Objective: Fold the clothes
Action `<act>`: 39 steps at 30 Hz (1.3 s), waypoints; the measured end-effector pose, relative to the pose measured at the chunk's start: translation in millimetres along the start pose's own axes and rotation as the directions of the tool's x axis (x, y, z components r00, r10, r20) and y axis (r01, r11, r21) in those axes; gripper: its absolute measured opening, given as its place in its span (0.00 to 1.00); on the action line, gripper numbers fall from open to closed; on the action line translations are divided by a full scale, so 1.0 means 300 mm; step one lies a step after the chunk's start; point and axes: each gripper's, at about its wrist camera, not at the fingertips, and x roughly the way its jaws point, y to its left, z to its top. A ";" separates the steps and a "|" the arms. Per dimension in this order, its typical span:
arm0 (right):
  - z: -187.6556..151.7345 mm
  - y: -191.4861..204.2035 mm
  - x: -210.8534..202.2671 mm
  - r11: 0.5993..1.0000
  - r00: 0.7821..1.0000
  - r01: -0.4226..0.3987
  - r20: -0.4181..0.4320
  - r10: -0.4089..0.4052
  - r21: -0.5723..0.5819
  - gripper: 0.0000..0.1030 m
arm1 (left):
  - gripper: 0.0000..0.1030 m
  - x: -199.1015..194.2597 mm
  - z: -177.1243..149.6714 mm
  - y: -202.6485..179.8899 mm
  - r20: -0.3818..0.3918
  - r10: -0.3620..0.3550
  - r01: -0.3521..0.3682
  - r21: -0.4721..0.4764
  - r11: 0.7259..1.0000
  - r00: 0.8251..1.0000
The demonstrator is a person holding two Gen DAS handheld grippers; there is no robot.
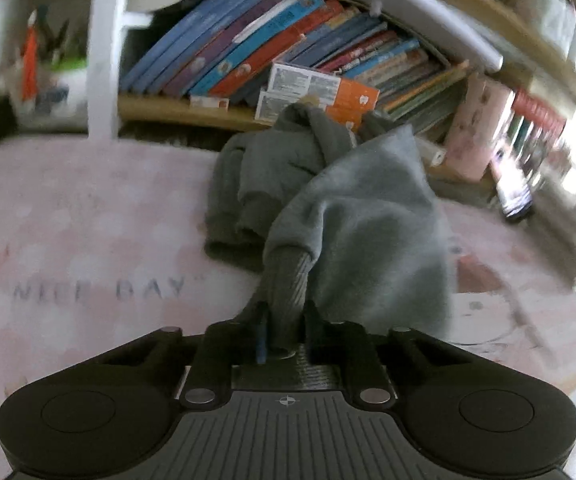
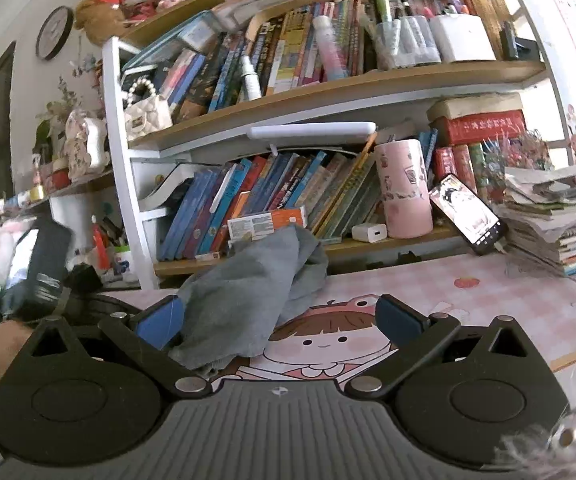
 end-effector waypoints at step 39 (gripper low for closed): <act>-0.027 -0.183 -0.212 0.958 0.969 -0.019 -0.231 0.088 0.286 0.10 | 0.70 -0.562 -0.265 -0.231 0.089 -0.333 0.280 0.370 0.886 0.939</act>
